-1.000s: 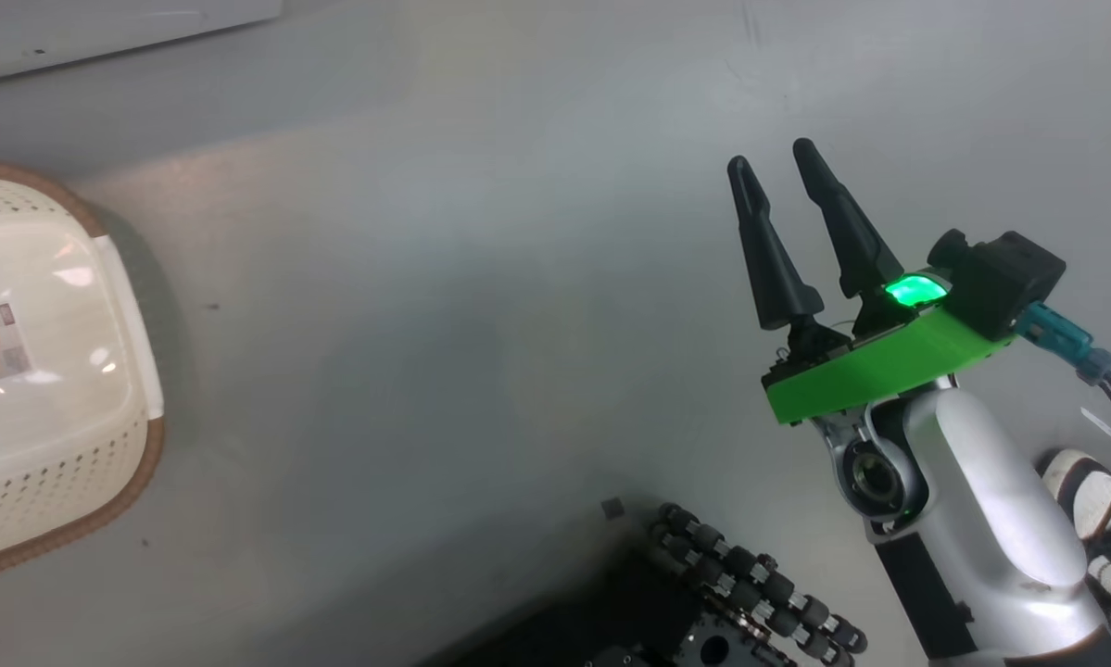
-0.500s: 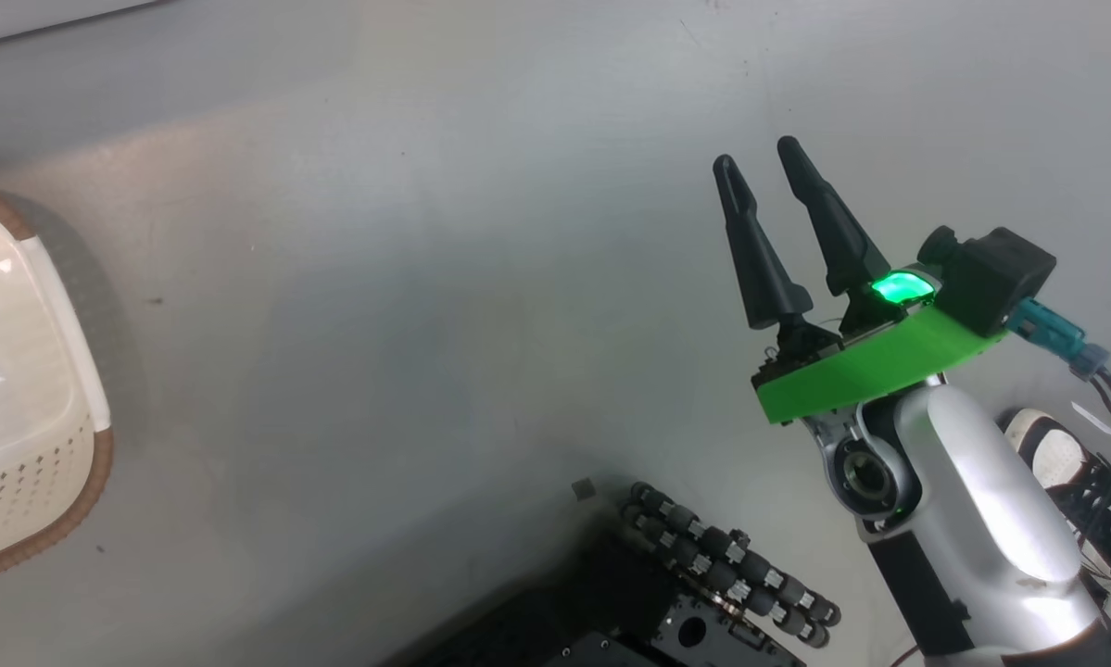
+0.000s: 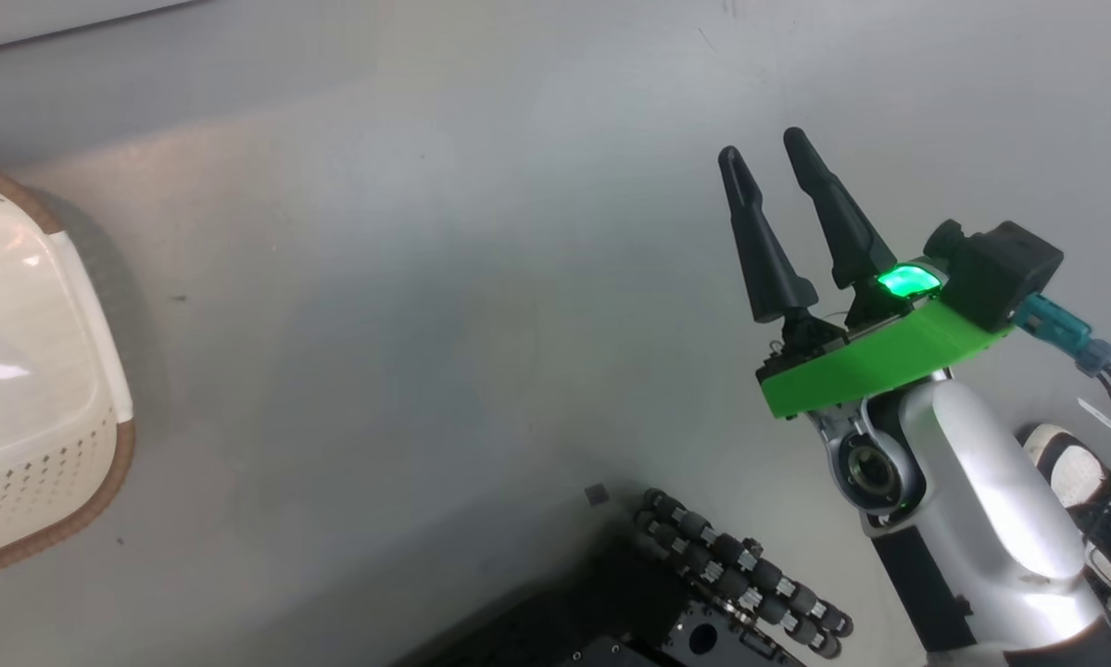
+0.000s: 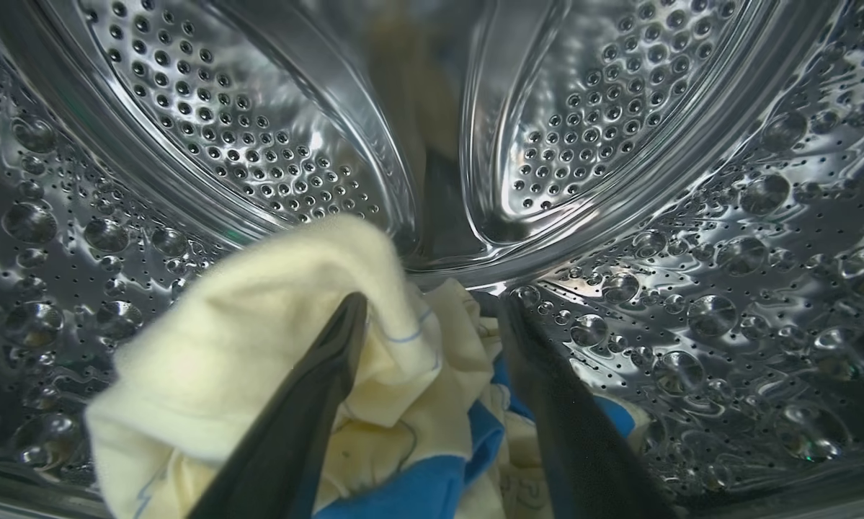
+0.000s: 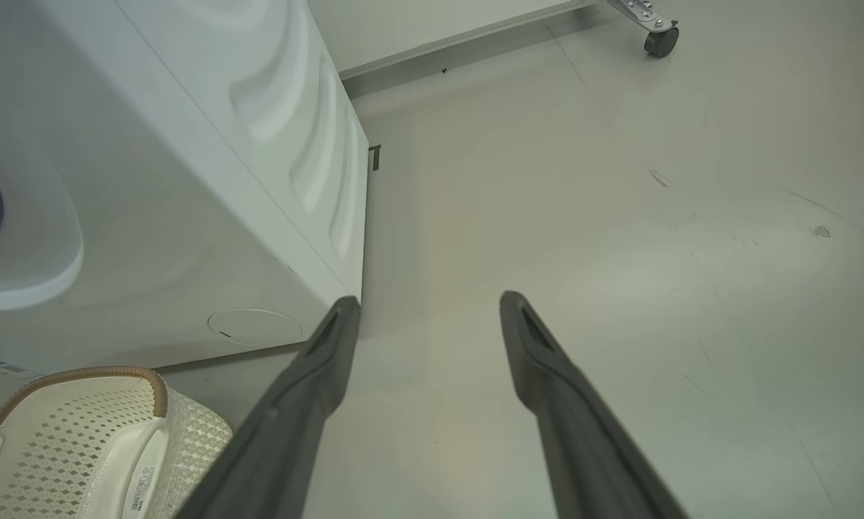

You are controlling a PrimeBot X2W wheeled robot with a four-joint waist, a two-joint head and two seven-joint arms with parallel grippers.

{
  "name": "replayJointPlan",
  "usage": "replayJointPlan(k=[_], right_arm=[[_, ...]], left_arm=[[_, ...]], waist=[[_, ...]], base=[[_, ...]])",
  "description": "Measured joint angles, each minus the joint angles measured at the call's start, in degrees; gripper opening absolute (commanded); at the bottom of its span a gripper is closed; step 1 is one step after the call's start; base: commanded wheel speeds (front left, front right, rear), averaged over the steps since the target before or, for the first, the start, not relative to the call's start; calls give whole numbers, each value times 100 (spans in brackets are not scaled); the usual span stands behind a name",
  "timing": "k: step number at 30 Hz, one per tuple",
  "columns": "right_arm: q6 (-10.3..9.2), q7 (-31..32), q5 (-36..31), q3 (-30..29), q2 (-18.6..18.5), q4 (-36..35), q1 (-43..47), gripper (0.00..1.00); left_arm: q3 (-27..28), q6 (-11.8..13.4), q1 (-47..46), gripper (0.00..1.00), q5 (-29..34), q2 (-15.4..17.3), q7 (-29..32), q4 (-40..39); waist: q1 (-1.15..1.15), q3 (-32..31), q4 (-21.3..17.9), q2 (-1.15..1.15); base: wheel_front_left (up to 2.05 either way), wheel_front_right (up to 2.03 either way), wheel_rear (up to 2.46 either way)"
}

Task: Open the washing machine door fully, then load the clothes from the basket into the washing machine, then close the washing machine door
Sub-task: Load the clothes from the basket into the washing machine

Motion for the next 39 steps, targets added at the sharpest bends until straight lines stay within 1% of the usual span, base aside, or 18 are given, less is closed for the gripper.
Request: replayJointPlan(k=[6, 9, 12, 16, 19, 22, 28, 34, 39], right_arm=[[0, 0, -244, -186, 0, 57, -5, 100], [0, 0, -445, -301, 0, 79, -2, 100], [0, 0, -669, -495, 0, 107, 21, 100], [0, 0, -953, -813, -1, 140, 54, 100], [0, -1, -1155, -929, -1, 181, 162, 100], [0, 0, -1306, -987, -2, 244, 304, 100], [0, 0, -1612, -1154, -2, 360, 508, 100], [0, 0, -1781, -1322, -3, 447, 838, 100], [0, 0, -1842, -1449, -3, 517, 1249, 100]], left_arm=[[-74, -4, 199, 100, -130, -179, -309, 199], [-105, -23, 501, 100, -298, -314, -472, 314], [-325, -40, 940, 100, -420, -491, -570, 327], [-442, -44, 1523, 100, -855, -803, -642, 294], [-545, -44, 1966, 100, -1154, -927, -644, 244], [-643, -44, 2453, 100, -1463, -1007, -676, 96], [-912, -44, 3395, 100, -2015, -1298, -865, -388], [-1092, -44, 4445, 100, -2442, -1472, -1053, -765], [-1157, -35, 5411, 100, -2477, -1494, -1224, -1114]], waist=[[0, -204, 161, 0], [0, -382, 257, 0], [0, -615, 354, 0], [-1, -987, 518, 0], [-1, -1305, 651, 0], [-1, -1646, 783, 0], [-1, -2318, 1077, 0], [-2, -2989, 1390, 0], [-2, -3644, 1654, 1]], base=[[0, 0, 0], [0, 0, 0], [0, 0, 0], [0, 0, 0], [0, 0, 0], [0, 0, 0], [0, 0, 0], [0, 0, 0], [0, 0, 0]])
